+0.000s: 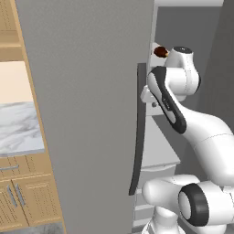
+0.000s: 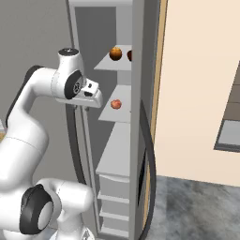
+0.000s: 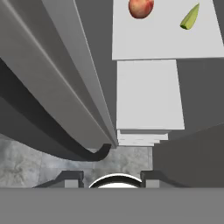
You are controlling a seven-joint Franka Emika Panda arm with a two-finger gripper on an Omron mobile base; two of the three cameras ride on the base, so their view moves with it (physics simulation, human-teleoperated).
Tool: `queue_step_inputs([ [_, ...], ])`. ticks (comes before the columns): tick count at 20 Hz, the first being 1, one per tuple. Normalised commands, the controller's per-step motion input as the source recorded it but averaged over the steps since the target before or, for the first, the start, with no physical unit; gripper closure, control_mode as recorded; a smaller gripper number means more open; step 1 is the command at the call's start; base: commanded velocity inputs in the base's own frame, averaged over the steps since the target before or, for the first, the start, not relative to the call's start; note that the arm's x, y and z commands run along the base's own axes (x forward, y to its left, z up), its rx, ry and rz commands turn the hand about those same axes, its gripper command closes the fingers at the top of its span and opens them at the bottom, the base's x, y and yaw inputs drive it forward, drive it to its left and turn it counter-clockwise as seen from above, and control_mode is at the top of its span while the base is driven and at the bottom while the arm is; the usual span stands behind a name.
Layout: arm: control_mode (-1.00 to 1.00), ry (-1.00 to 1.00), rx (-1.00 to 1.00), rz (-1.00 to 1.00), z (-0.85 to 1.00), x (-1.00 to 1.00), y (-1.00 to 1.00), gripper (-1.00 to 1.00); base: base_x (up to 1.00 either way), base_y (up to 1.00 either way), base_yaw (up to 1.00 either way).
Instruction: Take the peach and lemon wedge from the second highest rack and move them to the highest rack where the orange and steak are located, to maximize freezer space. Close the freezer door after rearranging.
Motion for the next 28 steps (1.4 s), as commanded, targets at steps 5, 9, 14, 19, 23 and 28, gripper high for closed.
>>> queue_step_inputs([
  [5, -1.0, -0.01, 0.0, 0.0, 0.0, 0.0, 0.0, -1.0, 0.0, 0.0, 0.0],
  [9, 1.0, 0.0, 0.0, 0.0, -0.03, 0.0, 0.0, -1.0, -0.05, 0.0, 0.0],
  [14, 1.0, 0.0, 0.0, 0.0, 0.0, 0.0, 0.0, -1.0, -0.02, 0.03, -0.27],
  [19, 1.0, 0.0, 0.0, 0.0, 0.0, 0.0, 0.0, -1.0, -0.03, 0.13, -0.62],
  [23, 1.0, 0.0, 0.0, 0.0, 0.0, 0.0, 0.0, -1.0, 0.0, 0.14, -0.44],
  [28, 1.0, 0.0, 0.0, 0.0, 0.0, 0.0, 0.0, -1.0, 0.0, 0.03, -0.04],
])
